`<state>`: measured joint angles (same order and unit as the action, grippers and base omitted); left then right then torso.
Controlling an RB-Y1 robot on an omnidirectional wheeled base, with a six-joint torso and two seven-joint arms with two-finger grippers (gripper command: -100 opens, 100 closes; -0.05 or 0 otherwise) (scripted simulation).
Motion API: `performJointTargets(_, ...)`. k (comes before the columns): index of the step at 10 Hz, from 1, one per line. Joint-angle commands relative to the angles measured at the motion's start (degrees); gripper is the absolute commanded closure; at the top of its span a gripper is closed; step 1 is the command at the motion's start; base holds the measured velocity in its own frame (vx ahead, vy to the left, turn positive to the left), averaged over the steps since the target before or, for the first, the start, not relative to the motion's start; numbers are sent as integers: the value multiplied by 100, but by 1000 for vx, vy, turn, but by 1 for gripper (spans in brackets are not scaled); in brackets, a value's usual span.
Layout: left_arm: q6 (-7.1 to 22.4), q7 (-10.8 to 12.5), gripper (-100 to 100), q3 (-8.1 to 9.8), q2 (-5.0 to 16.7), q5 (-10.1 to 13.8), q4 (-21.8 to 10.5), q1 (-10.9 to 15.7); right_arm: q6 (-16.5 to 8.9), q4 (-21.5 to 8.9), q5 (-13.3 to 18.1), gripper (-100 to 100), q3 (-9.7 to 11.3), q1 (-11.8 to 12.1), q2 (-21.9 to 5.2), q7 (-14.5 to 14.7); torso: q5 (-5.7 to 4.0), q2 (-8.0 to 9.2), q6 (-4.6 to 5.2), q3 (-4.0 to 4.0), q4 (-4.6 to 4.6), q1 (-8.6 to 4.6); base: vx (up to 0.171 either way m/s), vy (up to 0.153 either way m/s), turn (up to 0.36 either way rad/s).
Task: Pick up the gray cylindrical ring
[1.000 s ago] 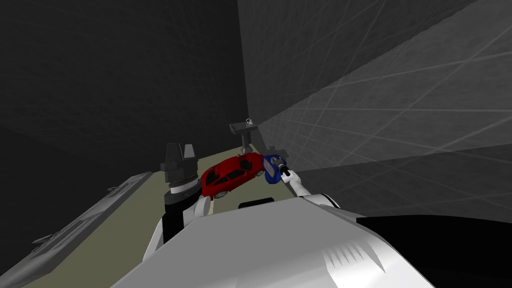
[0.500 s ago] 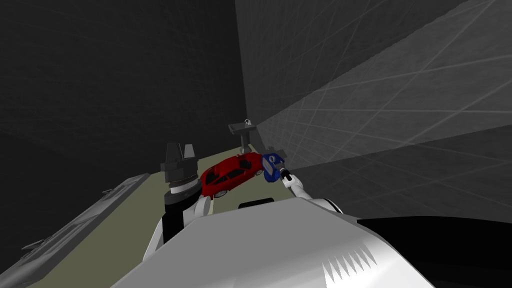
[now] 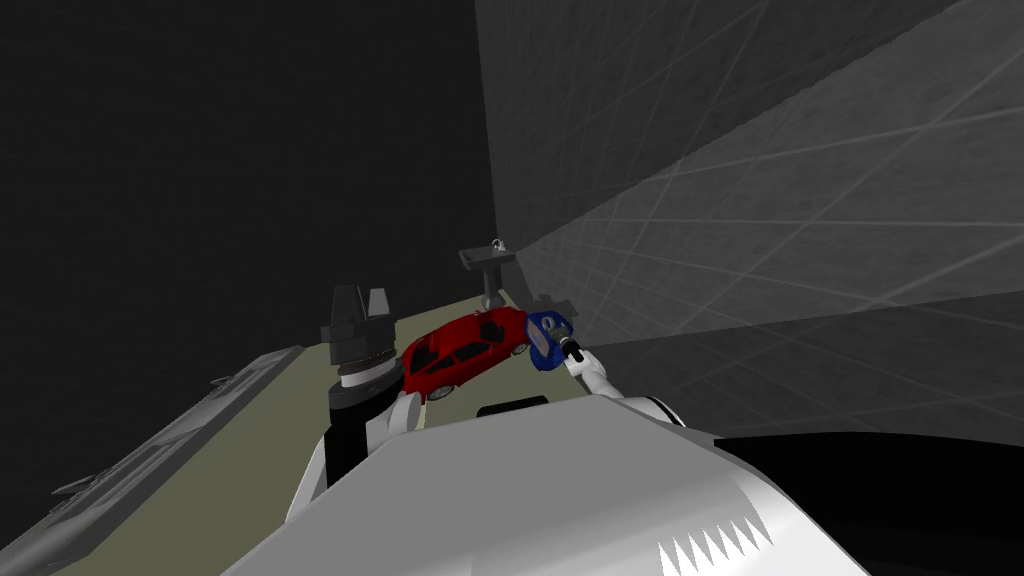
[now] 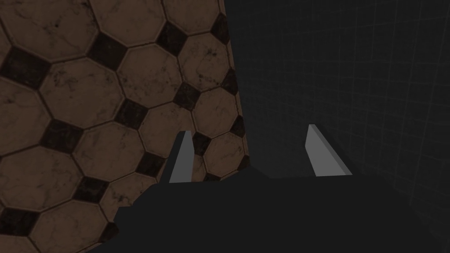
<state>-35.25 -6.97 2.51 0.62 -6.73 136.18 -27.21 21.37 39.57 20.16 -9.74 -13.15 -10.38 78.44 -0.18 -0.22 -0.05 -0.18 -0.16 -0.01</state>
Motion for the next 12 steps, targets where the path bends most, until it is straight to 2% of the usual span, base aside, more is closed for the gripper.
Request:
performJointTargets(1, 0, 0, 0, 0, 0, 0, 0, 0, 0, 0, 0, 100, 0, 0, 0, 0, 0, 0, 0, 0, 0, 0, 0, 0, 0)
performJointTargets(5, 0, 0, 0, 0, 0, 0, 0, 0, 0, 0, 0, 100, 0, 0, 0, 0, 0, 8, 0, 5, 2, 1, 0, 0, 0)
performJointTargets(6, 0, 0, 0, 0, 0, 0, 0, 0, 0, 0, 0, 0, 0, 0, 0, 0, 0, 9, 0, 5, 2, 1, 0, 0, 0)
performJointTargets(7, 0, 0, 0, 0, 0, 0, 0, 0, -79, -2, 197, -100, 59, 34, -157, 125, 0, 9, 0, 5, 2, 1, -64, -29, 133)
performJointTargets(12, 1, 0, 0, 0, 0, 0, -1, 2, -383, -28, 728, -100, 185, 128, -565, 447, -5, 58, 1, 33, 12, -22, -119, -51, 121)
